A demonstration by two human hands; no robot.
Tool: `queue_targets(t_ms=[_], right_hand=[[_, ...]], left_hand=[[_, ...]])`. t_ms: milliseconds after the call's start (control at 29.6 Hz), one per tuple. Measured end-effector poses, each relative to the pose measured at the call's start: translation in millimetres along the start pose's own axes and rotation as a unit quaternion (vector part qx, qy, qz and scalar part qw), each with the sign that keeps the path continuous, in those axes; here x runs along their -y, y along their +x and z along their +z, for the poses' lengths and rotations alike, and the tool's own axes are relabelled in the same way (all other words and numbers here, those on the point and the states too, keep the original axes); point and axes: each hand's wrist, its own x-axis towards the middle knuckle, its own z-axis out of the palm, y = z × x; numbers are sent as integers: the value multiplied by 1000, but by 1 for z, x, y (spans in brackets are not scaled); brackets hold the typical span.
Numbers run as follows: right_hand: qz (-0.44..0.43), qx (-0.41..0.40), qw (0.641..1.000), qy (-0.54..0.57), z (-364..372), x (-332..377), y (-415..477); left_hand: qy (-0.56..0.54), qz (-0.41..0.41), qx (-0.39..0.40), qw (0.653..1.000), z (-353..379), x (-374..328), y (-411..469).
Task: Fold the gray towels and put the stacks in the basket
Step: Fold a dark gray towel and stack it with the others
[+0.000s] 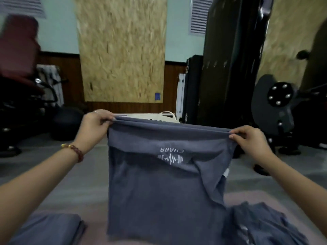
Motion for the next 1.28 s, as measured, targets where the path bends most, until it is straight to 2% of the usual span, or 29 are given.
queue_targets(t_ms=[68,135,237,406,507,609,744,913,1014,1285], right_hand=[[-25,-104,994,16,-7,13,8],[-23,-156,987,28,-10,21,6],[-33,-152,988,-6,-8,25,3],[-33,-199,979,36,-10,40,10],[-14,-221,973,62,-10,44,13],[-18,-236,969,66,-12,46,15],[-4,-196,979,49,-11,41,15],[28,-134,989,64,-10,31,10],[32,-100,993,46,-12,21,8],[40,-52,997,45,-8,17,0]], left_hand=[[-19,29,-61,998,-11,-11,16],[-7,55,-65,996,-18,-16,17],[22,57,-13,998,-21,-14,16],[26,6,-91,995,-14,-16,20],[-36,-26,-93,995,-10,-18,23],[-48,-28,-102,993,-12,-21,23],[-40,-34,-84,995,-16,-25,21],[-39,-116,78,989,-17,-21,18],[-21,-148,131,980,-16,-19,11],[-45,-163,74,983,-13,-8,0]])
